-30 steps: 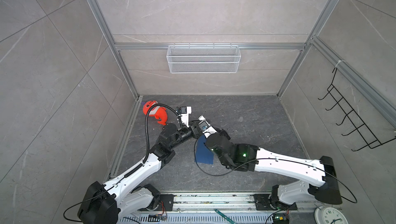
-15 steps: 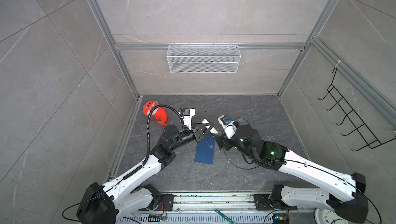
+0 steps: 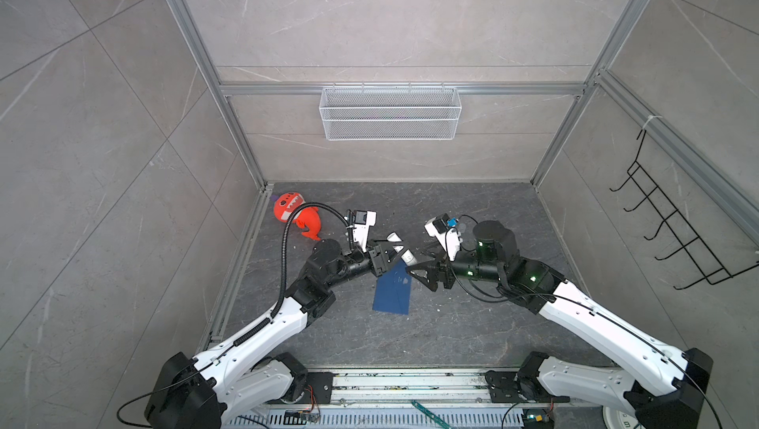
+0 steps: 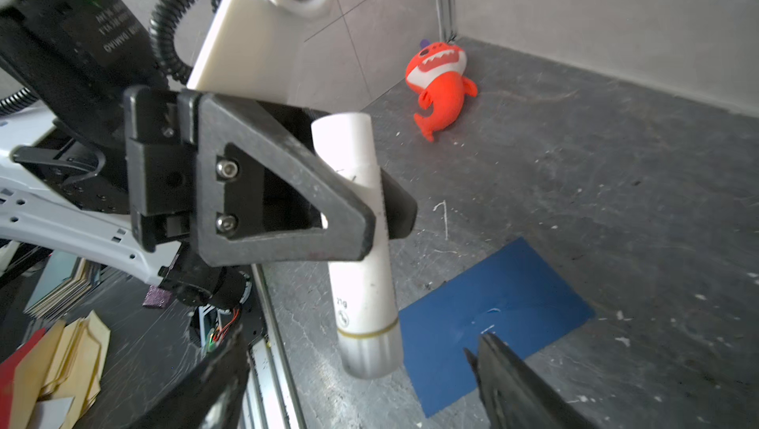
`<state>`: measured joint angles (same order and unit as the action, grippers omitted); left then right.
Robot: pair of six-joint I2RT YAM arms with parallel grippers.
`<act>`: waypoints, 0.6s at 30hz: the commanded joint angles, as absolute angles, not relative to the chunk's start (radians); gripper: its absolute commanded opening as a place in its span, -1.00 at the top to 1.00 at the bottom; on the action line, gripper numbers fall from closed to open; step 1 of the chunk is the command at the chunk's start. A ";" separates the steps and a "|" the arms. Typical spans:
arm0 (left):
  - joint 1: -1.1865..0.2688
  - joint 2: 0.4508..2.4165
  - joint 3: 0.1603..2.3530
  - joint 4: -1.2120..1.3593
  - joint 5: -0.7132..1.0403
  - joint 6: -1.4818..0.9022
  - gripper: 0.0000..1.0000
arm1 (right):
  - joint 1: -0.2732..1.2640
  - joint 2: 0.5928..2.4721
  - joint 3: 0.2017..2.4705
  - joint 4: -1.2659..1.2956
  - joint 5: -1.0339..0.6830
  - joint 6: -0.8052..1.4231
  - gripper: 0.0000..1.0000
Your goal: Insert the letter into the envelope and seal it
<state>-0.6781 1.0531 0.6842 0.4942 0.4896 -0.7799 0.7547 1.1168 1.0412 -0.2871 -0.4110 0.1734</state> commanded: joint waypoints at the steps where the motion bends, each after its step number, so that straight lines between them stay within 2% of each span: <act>1: -0.674 1.028 0.729 0.529 0.525 -0.757 1.00 | 0.745 1.138 1.064 -0.282 -0.489 0.184 -0.67; 3: -0.674 1.030 0.730 0.529 0.526 -0.757 1.00 | 0.744 1.147 1.066 -0.279 -0.494 0.183 -0.56; 9: -0.674 1.043 0.736 0.538 0.536 -0.766 1.00 | 0.741 1.173 1.074 -0.262 -0.530 0.192 -0.06; 18: -0.674 1.057 0.733 0.545 0.537 -0.775 1.00 | 0.739 1.184 1.084 -0.255 -0.526 0.208 0.46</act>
<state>-0.6781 1.0538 0.6899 0.4980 0.5129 -0.7849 0.7410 1.1843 1.0527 -0.2829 -0.5144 0.1955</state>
